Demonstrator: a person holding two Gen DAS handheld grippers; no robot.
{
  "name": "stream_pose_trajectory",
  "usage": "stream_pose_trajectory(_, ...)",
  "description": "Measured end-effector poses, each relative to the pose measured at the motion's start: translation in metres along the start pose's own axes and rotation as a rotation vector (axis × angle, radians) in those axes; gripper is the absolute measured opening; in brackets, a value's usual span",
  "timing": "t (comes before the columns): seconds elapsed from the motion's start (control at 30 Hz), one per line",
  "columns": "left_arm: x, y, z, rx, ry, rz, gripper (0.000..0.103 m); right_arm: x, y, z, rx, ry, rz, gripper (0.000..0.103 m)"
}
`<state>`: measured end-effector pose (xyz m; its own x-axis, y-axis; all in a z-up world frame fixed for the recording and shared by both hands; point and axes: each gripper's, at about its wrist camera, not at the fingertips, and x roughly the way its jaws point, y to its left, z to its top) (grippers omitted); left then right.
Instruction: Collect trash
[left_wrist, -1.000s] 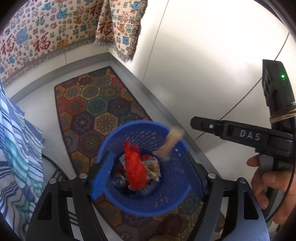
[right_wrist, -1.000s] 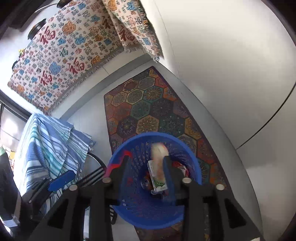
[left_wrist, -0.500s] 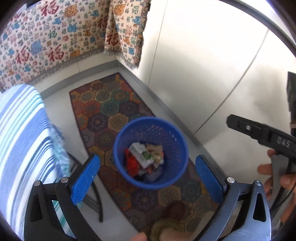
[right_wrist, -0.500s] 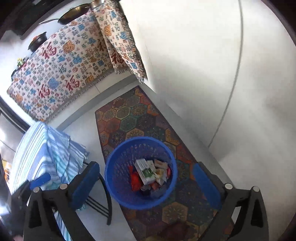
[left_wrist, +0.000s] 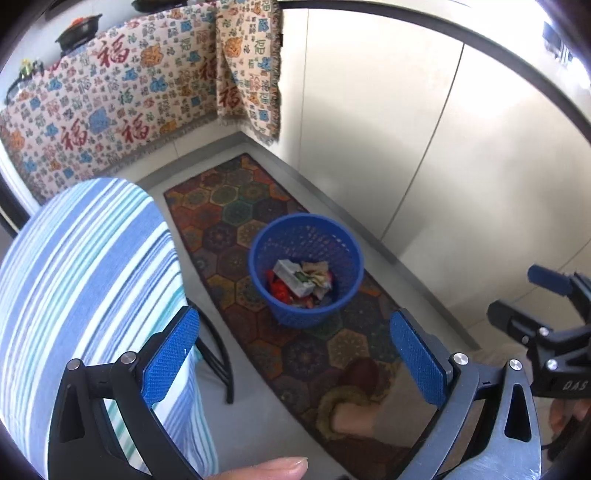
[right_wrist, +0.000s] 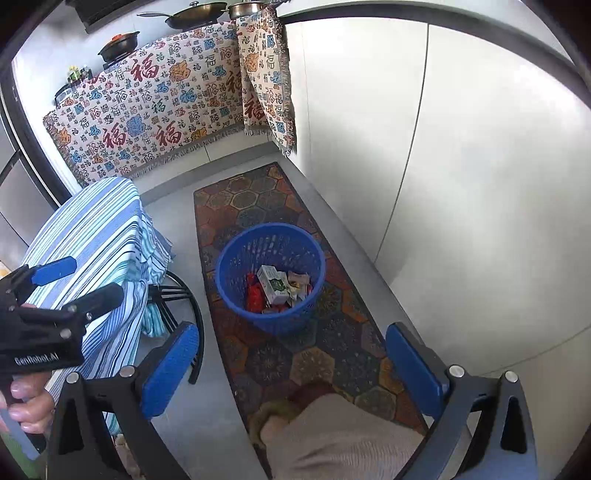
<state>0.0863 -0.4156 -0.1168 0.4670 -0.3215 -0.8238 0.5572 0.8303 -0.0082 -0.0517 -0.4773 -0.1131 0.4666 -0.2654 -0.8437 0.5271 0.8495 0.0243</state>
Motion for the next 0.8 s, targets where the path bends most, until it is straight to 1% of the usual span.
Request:
stream_pose_trajectory(0.07,-0.005,0.002,0.0,-0.007,-0.018,-0.012,0.103,-0.007,0.001,-0.004,0.003,-0.006,0.002,0.103)
stream_pose_trajectory(0.2,-0.008,0.0,-0.004,0.001,-0.026,0.0,0.103,-0.015,0.004,-0.009,0.012,-0.013,0.007,0.103)
stream_pose_trajectory(0.33,-0.01,-0.002,-0.007,0.01,-0.028,0.014,0.103,-0.017,0.002,-0.011,0.026,-0.017,0.007,0.103)
stream_pose_trajectory(0.8,-0.007,-0.004,-0.007,-0.011,-0.023,0.036,0.102,-0.018,0.005,-0.01,0.024,-0.018,0.007,0.103)
